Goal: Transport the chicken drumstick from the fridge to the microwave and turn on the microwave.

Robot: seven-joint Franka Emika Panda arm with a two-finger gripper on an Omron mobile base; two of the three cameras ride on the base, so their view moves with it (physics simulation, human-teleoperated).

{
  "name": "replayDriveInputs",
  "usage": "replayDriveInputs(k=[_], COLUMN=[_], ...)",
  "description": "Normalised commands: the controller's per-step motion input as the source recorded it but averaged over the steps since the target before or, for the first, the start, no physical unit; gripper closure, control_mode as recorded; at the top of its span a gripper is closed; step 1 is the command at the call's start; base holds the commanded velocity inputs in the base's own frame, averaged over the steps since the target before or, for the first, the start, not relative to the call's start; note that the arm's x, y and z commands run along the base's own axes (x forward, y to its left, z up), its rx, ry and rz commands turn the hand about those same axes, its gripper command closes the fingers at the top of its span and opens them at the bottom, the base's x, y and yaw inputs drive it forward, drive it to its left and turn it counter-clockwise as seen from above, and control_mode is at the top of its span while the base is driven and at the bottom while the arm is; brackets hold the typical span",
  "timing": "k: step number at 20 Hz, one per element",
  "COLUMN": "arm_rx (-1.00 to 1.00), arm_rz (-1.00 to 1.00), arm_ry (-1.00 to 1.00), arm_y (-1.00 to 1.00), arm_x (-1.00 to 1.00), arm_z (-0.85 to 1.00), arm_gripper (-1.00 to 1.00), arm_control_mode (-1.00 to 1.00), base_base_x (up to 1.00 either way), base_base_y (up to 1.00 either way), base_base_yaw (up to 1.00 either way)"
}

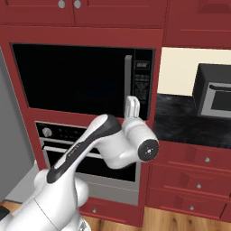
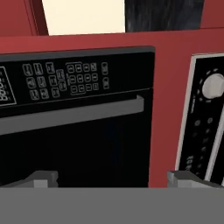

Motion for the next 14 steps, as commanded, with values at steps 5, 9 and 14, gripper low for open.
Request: replayDriveInputs(k=[5,9,14], arm_rx=[0.00,0.00,0.00], arm_rz=[0.00,0.00,0.00], arm_ry=[-0.08,-0.19,-0.11], arm_y=[-0.16,-0.07,-0.06], arm_x=[0.17,0.03,-0.03], arm_z=[0.11,0.10,0.05], arm_gripper=[-1.00,-1.00,-1.00], arm_control_mode=[-1.00,-1.00,-1.00], base_base_x=[0.00,0.00,0.00], base_base_y=[0.00,0.00,0.00], base_base_yaw=[0.00,0.00,0.00])
